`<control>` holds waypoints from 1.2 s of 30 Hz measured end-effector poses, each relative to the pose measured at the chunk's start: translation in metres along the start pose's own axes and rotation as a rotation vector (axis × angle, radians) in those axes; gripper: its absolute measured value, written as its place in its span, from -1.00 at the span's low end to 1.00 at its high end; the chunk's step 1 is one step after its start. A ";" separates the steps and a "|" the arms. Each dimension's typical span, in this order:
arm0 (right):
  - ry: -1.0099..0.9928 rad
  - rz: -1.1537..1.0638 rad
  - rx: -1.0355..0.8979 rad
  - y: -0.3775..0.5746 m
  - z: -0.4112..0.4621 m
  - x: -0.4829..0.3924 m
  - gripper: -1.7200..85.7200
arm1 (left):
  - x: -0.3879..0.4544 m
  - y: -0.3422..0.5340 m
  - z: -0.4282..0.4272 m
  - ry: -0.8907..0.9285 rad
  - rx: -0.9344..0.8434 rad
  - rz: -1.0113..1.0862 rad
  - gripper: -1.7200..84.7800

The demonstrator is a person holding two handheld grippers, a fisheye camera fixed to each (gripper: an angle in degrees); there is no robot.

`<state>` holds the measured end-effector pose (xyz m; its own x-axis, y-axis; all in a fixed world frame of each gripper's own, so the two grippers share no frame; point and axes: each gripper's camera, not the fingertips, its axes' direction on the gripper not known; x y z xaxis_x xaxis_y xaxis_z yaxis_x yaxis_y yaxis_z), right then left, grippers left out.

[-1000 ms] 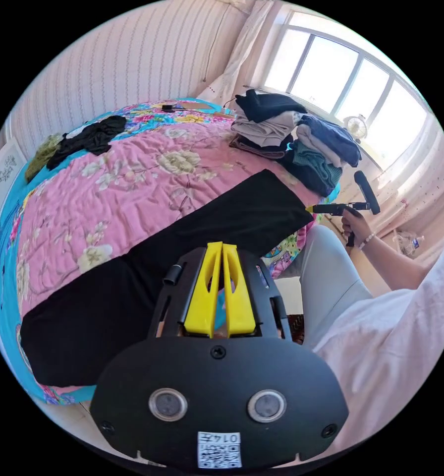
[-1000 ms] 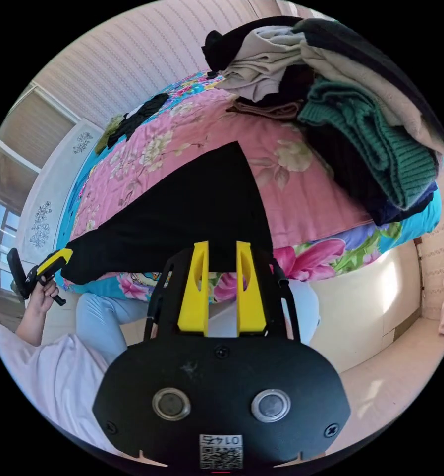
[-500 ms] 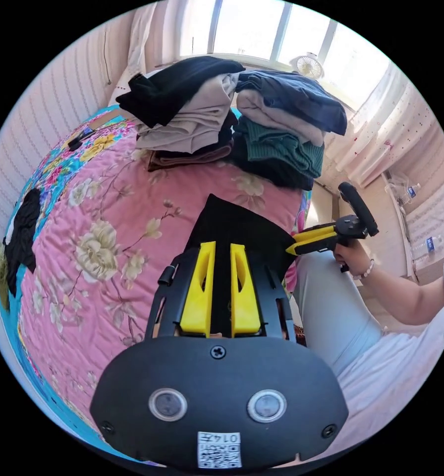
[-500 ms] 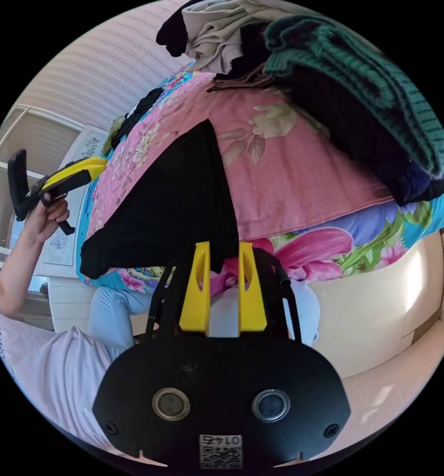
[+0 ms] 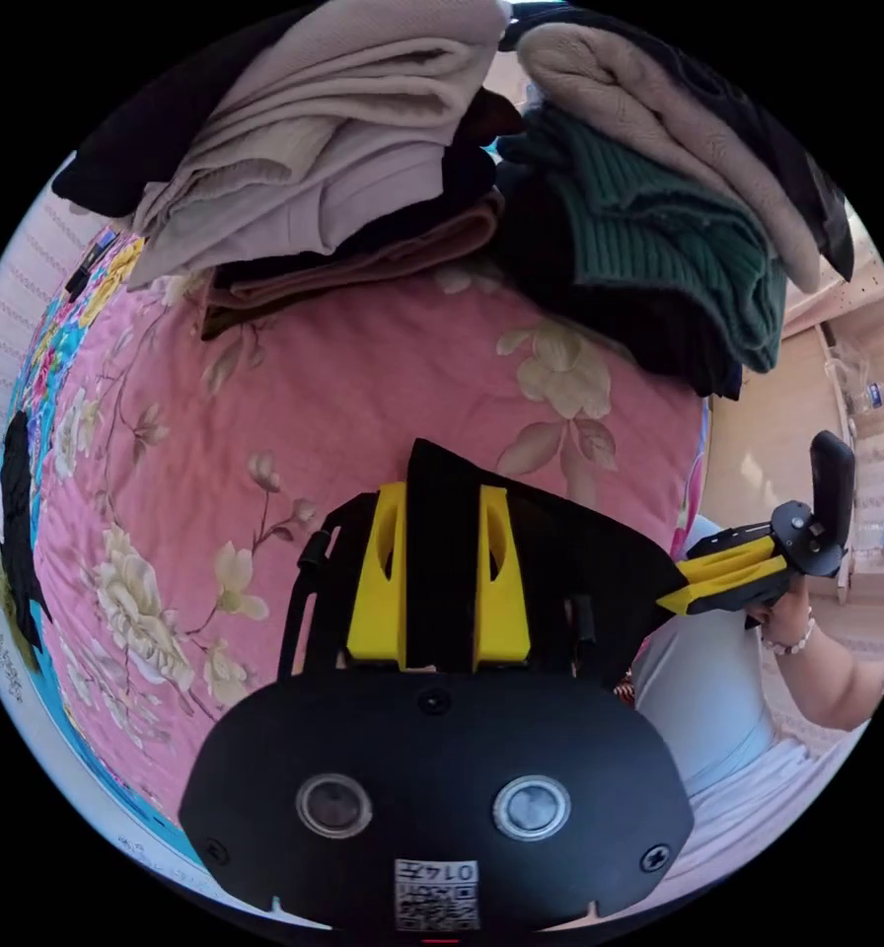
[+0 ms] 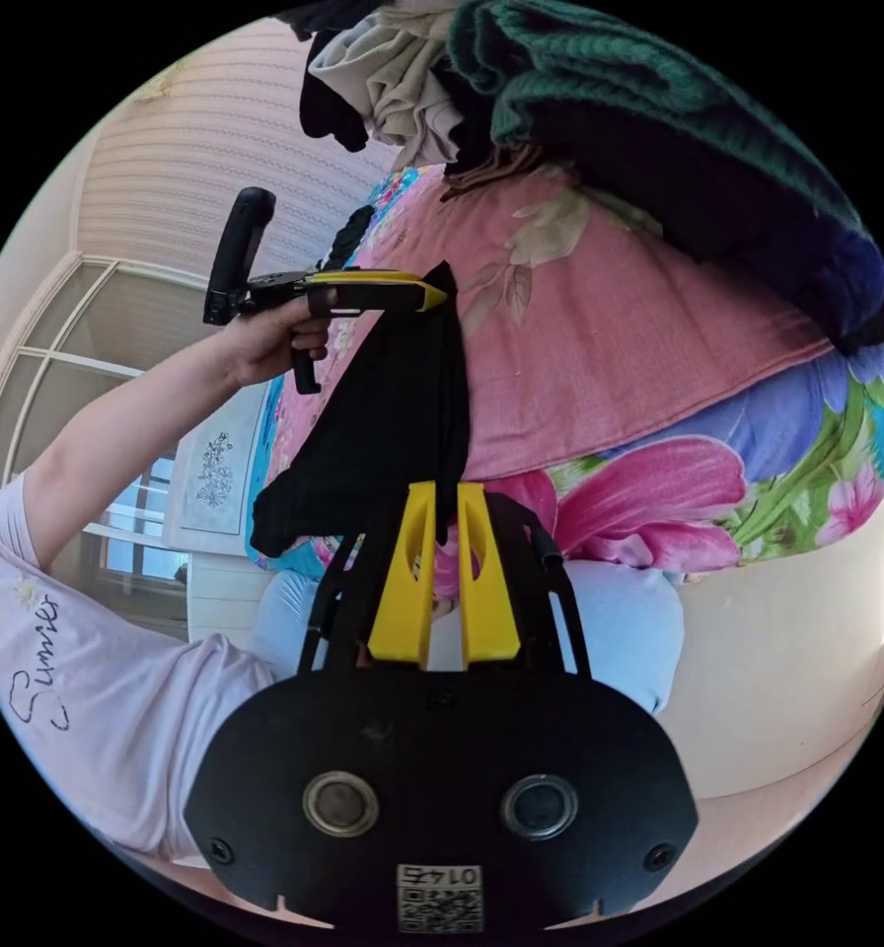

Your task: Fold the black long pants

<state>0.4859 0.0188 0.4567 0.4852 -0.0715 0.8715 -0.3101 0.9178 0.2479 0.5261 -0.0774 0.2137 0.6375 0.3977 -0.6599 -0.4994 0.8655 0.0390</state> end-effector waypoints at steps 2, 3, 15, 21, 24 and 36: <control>-0.009 0.002 0.003 0.003 -0.003 0.001 -0.91 | -0.009 -0.004 -0.003 0.067 -0.024 -0.061 -0.90; -0.012 0.001 0.006 0.004 -0.004 0.001 -0.91 | -0.010 -0.005 -0.005 0.072 -0.033 -0.077 -0.91; -0.151 -0.061 0.511 0.076 -0.124 -0.030 -0.92 | 0.021 -0.030 -0.126 0.227 0.273 0.090 -0.97; -0.224 -0.266 0.468 0.083 -0.127 -0.099 -0.92 | -0.015 0.056 -0.206 0.300 0.399 0.080 -0.97; -0.309 -0.391 0.326 0.073 -0.077 -0.148 -0.92 | -0.048 0.134 -0.239 0.257 0.436 0.008 -0.97; -0.525 -0.727 -0.245 0.050 0.207 -0.412 -0.92 | -0.176 0.482 -0.326 0.072 0.570 -0.520 -0.97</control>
<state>0.1010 0.0136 0.1982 0.0415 -0.7741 0.6317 0.1352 0.6307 0.7641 -0.0177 0.1708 0.1039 0.6583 -0.1065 -0.7452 0.2451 0.9663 0.0783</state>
